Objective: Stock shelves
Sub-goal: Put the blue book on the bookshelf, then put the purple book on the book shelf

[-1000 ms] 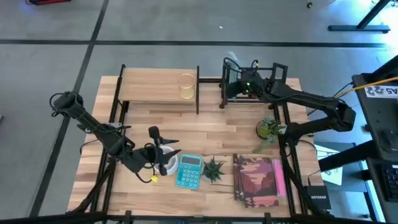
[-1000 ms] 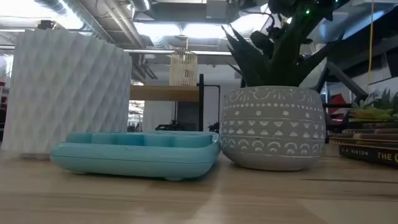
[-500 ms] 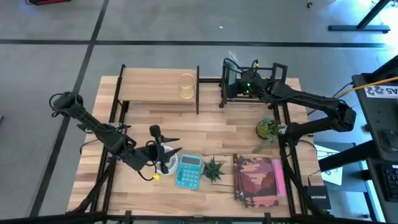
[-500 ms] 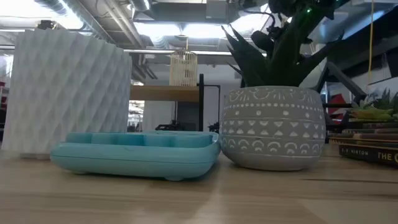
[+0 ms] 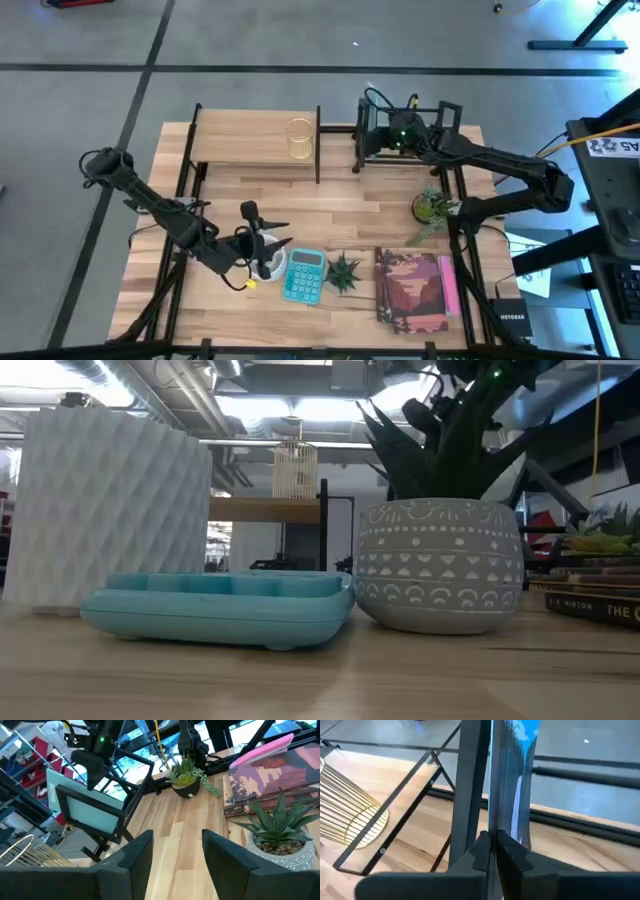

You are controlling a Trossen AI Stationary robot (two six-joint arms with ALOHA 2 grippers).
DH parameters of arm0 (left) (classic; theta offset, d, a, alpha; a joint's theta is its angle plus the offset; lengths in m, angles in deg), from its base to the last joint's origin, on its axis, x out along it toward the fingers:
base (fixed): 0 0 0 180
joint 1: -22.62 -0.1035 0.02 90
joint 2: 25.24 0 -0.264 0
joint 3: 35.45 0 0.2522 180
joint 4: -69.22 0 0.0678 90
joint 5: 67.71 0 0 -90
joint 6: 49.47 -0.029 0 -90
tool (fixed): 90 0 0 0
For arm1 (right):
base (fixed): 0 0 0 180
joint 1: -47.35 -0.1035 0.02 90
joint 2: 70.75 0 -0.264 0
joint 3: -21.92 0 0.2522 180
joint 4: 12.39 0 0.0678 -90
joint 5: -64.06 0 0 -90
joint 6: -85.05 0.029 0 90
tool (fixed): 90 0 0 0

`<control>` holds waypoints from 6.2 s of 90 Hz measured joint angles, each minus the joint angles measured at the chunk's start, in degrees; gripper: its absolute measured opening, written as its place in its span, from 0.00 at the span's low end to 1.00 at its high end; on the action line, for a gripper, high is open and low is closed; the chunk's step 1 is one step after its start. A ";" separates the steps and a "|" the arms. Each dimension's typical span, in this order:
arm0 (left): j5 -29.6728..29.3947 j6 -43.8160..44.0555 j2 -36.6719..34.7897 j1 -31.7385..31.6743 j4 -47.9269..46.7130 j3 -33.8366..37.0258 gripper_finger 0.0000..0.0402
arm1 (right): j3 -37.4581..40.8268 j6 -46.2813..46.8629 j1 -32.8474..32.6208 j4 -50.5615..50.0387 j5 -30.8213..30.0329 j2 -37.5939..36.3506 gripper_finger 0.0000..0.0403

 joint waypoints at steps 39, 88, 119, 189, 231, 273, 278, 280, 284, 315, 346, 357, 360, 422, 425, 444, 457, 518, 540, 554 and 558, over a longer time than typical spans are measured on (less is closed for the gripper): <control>0.44 0.47 0.00 0.00 -0.52 0.02 0.39 | -0.02 -2.01 -0.81 -0.29 0.13 1.03 0.04; 0.44 1.31 0.00 0.00 -1.45 0.04 0.39 | 0.09 -10.83 -2.32 -0.75 3.91 -7.14 0.54; 0.44 1.64 0.00 0.00 -1.43 0.02 0.39 | 0.04 -20.16 -17.15 -7.68 -7.69 -14.91 0.52; 0.43 3.45 0.00 -0.39 -1.45 0.02 0.39 | -4.00 -1.42 -74.44 2.05 2.60 12.96 0.45; 0.42 3.23 0.00 -0.44 -1.51 0.02 0.39 | -3.91 45.86 -79.27 -16.56 5.93 16.48 0.57; 0.43 5.58 0.13 -1.25 -3.26 1.30 0.39 | -4.07 57.17 -81.12 -27.47 10.84 24.00 0.58; 0.44 5.69 0.13 -1.61 -3.09 1.31 0.39 | -4.27 58.95 -80.22 -28.72 10.55 24.91 0.58; 0.46 5.75 0.13 -1.75 -2.97 1.31 0.39 | -4.28 59.15 -79.72 -28.86 10.75 25.40 0.58; 0.77 5.74 0.13 -2.01 -2.77 1.31 0.39 | -4.32 58.97 -78.68 -28.99 11.00 26.24 0.58; 1.70 5.49 0.15 -2.64 -2.61 1.33 0.39 | -4.39 22.10 -72.80 -23.33 9.40 27.93 0.58; 1.70 5.89 0.17 -2.64 -2.39 1.38 0.39 | -15.80 -1.45 -72.28 -42.72 0.44 29.09 0.58; 1.76 6.13 0.17 -2.58 -2.30 1.38 0.39 | -21.65 6.24 -72.23 -43.62 -5.55 28.66 0.58; 2.00 6.33 0.17 -2.56 -2.33 1.38 0.39 | -22.13 10.17 -71.97 -41.35 -7.84 28.87 0.58; 3.82 5.71 0.37 -2.91 -2.36 1.38 0.39 | -18.56 24.59 -66.54 -36.25 -14.50 43.87 0.72; 3.82 5.82 0.37 -2.91 -2.47 1.38 0.39 | -18.62 25.34 -66.26 -37.03 -14.47 44.38 0.71; 3.84 6.60 0.37 -2.91 -2.47 1.38 0.39 | -18.78 33.11 -66.29 -43.53 -12.06 46.33 0.60; 3.82 6.79 0.37 -2.91 -2.47 1.38 0.39 | -18.75 37.07 -66.27 -45.30 -9.69 46.40 0.41; 5.00 6.40 0.33 -2.91 -2.32 1.38 0.39 | -36.82 31.67 -70.19 -56.87 -14.69 46.53 0.00; 5.14 6.40 0.33 -2.91 -2.30 1.38 0.39 | -36.88 28.92 -75.02 -55.76 -17.89 46.53 0.00; 5.17 6.23 0.33 -2.97 -2.22 1.38 0.39 | -34.03 24.21 -75.14 -52.21 -23.15 46.64 0.09; 5.18 5.54 0.33 -2.97 -1.91 1.38 0.39 | -33.48 22.66 -74.33 -52.28 -24.49 46.64 0.14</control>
